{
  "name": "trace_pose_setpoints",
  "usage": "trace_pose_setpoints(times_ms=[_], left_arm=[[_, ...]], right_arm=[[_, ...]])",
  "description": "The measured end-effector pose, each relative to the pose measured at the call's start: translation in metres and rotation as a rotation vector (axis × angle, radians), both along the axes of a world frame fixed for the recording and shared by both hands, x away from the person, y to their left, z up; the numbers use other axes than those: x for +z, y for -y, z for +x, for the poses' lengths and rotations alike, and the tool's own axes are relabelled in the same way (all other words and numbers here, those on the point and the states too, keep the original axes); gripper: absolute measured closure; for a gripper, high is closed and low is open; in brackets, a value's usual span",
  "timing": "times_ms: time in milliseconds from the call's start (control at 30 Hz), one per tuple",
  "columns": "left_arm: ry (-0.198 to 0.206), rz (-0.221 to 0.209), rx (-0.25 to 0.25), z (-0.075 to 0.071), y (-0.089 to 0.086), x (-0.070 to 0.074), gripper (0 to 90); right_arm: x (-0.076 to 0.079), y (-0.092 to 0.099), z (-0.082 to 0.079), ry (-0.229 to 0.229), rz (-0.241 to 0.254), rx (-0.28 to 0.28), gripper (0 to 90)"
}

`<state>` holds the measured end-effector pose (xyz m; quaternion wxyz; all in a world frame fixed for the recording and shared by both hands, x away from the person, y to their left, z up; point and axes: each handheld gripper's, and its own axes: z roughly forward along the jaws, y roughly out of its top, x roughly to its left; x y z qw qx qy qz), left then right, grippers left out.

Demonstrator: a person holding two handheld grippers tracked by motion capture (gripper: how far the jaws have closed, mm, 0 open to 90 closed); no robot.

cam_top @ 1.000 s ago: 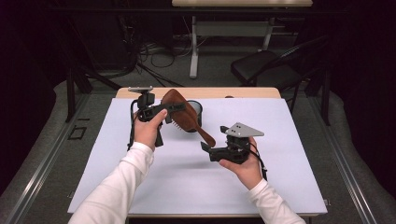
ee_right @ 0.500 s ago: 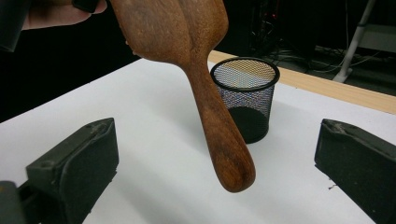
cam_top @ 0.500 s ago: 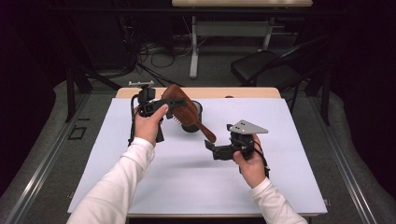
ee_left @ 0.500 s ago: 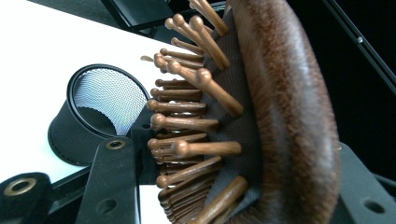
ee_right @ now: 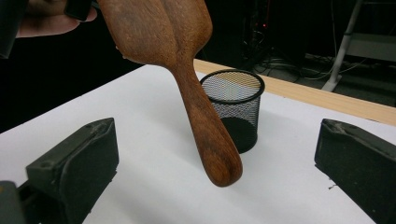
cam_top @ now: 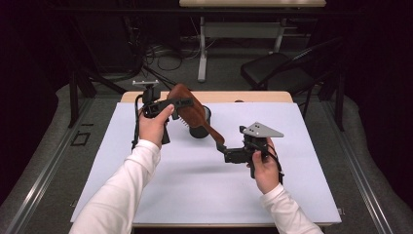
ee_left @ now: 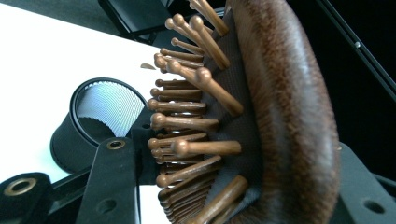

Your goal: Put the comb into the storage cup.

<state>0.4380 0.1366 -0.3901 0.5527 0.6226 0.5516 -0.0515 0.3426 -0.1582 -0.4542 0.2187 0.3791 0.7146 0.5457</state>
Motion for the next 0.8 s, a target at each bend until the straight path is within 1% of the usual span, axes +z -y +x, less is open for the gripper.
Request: trace_pose_setpoints(times_ms=[133,200,400,467,600,667,767,800], left_arm=[[-0.009,0.01,0.017,0.002,0.0,0.003,48.5],[-0.009,-0.002,0.034,0.004,-0.001,0.004,48.5],[0.003,0.007,0.053,0.008,-0.003,0.005,48.5],[-0.001,-0.001,0.063,0.009,-0.005,0.006,48.5],[-0.002,-0.003,0.081,0.012,-0.009,0.008,48.4],[0.0,-0.003,0.085,0.012,-0.009,0.008,48.4],[0.022,0.011,0.096,0.014,-0.01,0.012,48.3],[0.023,0.013,0.099,0.014,-0.01,0.013,48.3]], right_arm=[[0.0,0.001,0.001,-0.001,-0.011,-0.009,0.0],[0.0,0.001,0.002,0.0,-0.013,-0.018,0.0],[-0.001,0.001,0.003,-0.007,-0.016,-0.014,0.0],[-0.001,0.001,0.003,-0.007,-0.017,-0.013,0.0],[-0.001,0.002,0.003,-0.008,-0.013,-0.012,0.0],[-0.001,0.002,0.004,-0.008,-0.013,-0.012,0.0],[-0.002,0.002,0.004,-0.01,-0.017,-0.013,0.0],[-0.002,0.002,0.004,-0.01,-0.017,-0.013,0.0]])
